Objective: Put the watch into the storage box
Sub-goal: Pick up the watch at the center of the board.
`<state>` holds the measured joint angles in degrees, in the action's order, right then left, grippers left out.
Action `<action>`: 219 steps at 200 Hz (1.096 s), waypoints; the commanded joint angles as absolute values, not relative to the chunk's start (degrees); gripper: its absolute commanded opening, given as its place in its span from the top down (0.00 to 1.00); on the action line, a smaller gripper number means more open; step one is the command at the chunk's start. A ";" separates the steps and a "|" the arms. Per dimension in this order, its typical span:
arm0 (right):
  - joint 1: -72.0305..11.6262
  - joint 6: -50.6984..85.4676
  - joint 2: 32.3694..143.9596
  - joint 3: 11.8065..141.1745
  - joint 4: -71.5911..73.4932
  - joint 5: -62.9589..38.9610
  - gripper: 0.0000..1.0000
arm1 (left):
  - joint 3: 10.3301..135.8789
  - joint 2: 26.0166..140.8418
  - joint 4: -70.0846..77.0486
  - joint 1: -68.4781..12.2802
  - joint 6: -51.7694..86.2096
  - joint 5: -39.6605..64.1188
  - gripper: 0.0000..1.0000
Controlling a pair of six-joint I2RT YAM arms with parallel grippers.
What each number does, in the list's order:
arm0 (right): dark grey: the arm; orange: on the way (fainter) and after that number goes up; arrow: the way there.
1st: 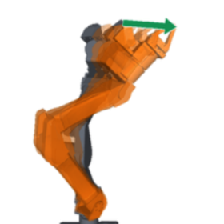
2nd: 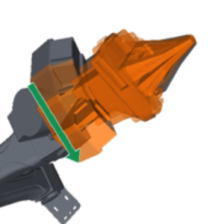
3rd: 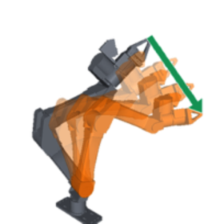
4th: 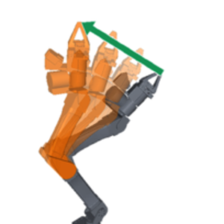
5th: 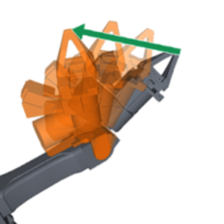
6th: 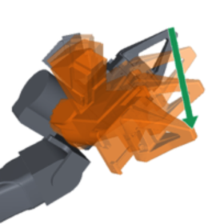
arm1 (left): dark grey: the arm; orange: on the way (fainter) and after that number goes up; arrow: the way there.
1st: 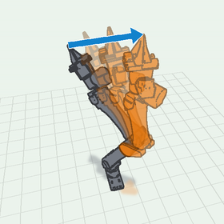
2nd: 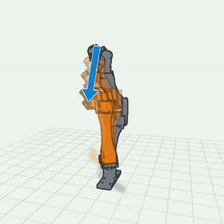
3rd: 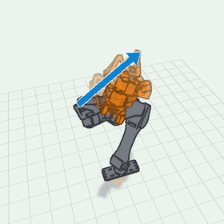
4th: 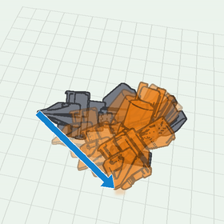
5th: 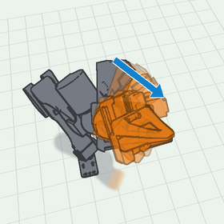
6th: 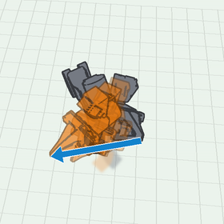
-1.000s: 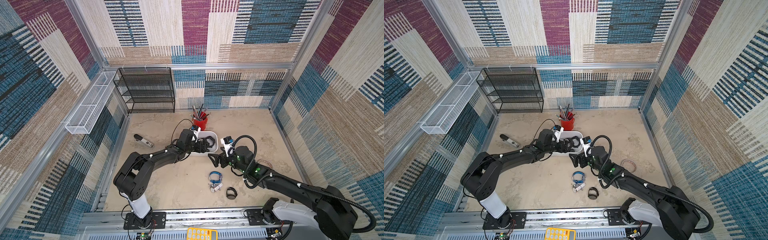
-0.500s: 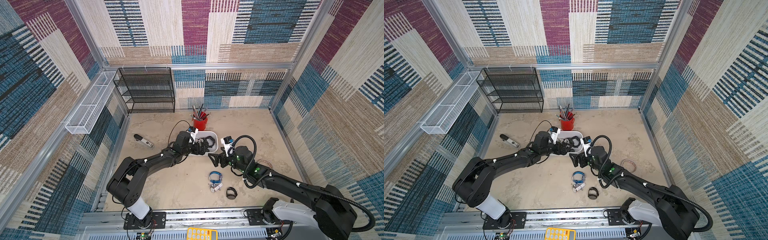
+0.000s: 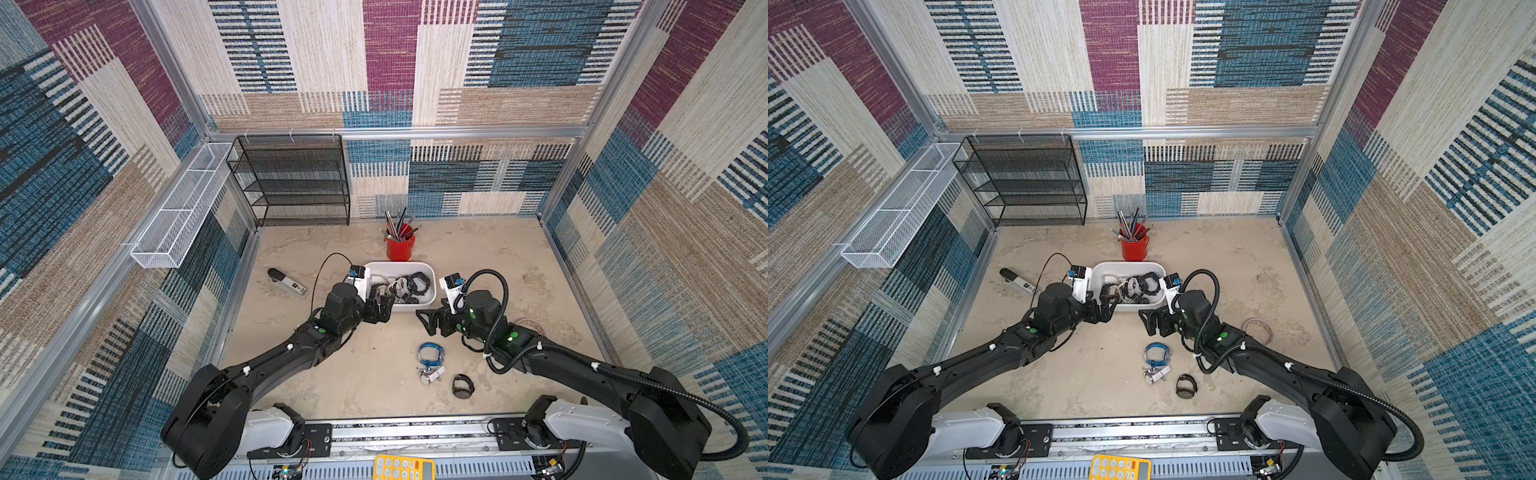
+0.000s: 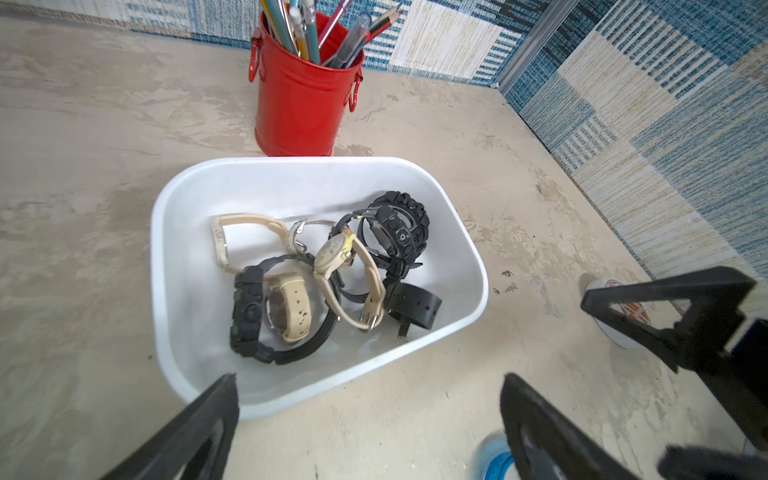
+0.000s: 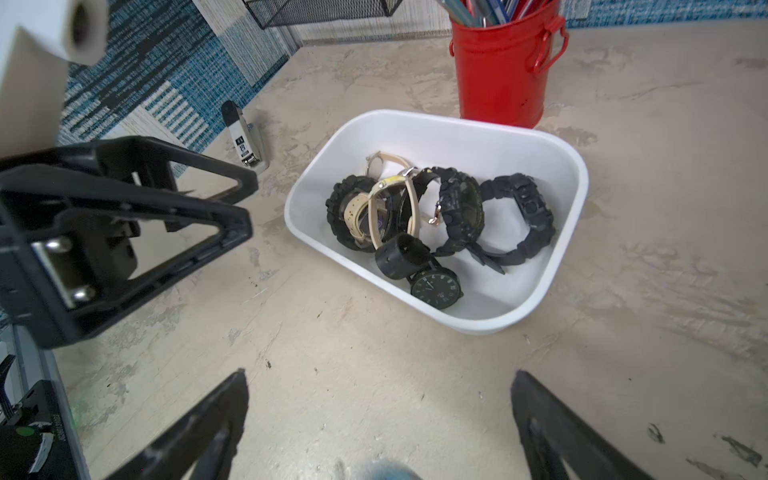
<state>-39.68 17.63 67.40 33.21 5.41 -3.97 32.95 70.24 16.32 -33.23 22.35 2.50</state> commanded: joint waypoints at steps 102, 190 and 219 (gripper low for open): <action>-48.33 28.59 82.22 43.14 -11.65 0.91 0.34 | 20.02 52.71 12.22 -33.11 24.13 -5.22 0.01; -52.64 32.34 84.17 42.78 -17.09 3.04 0.48 | 19.51 53.35 12.96 -33.13 23.20 -5.01 0.01; -53.12 32.44 85.20 43.02 -17.23 3.33 0.48 | 19.11 52.90 13.02 -33.13 23.29 -4.96 0.01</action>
<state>-52.80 31.40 84.55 42.59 -16.84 2.17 19.57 53.19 12.21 -33.12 23.00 -4.34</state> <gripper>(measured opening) 0.521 0.991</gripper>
